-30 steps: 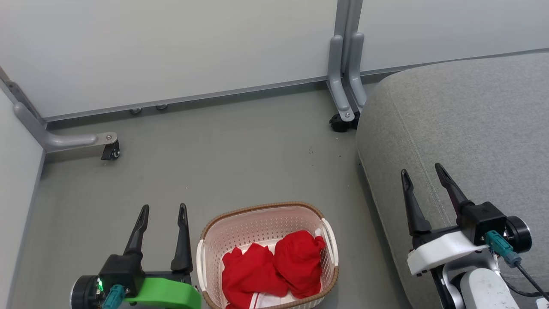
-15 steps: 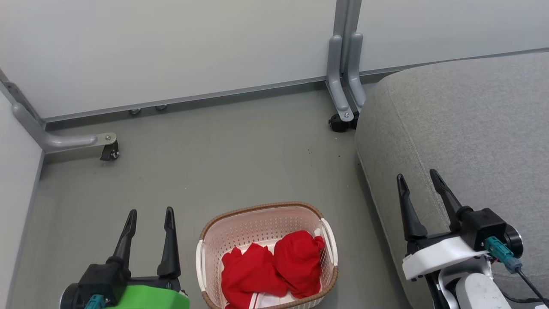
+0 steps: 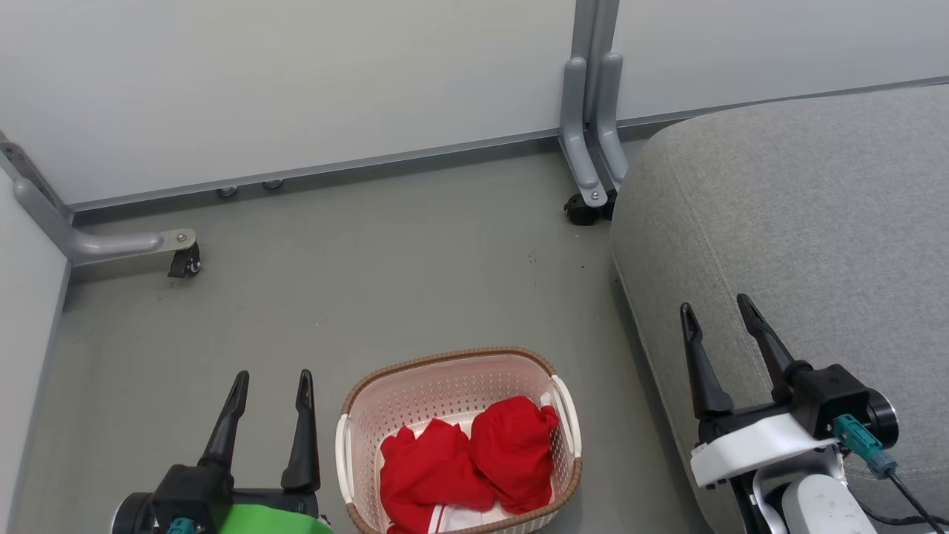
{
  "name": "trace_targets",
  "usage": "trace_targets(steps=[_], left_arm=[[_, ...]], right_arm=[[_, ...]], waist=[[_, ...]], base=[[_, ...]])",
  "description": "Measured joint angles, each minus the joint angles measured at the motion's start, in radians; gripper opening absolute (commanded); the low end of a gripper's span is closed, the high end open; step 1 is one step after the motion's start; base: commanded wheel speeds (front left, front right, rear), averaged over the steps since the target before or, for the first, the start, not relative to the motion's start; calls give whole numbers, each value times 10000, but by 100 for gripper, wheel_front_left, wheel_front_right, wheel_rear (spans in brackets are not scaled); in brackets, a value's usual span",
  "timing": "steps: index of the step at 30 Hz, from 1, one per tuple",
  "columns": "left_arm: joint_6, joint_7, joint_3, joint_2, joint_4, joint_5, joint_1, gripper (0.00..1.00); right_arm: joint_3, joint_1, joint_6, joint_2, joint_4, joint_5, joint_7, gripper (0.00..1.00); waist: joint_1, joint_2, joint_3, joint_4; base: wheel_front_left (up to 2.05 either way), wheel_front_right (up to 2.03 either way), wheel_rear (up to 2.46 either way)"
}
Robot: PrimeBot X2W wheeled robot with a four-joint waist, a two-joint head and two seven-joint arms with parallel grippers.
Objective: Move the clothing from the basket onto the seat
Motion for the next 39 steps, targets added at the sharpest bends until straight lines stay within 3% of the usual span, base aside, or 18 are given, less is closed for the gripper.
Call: trace_targets(steps=[39], left_arm=[[-13, -63, -155, -2, 257, 171, 12, 100]], right_arm=[[46, -7, 0, -6, 146, 36, -56, 100]], waist=[[0, 0, 133, -74]], base=[[0, 0, 0]])
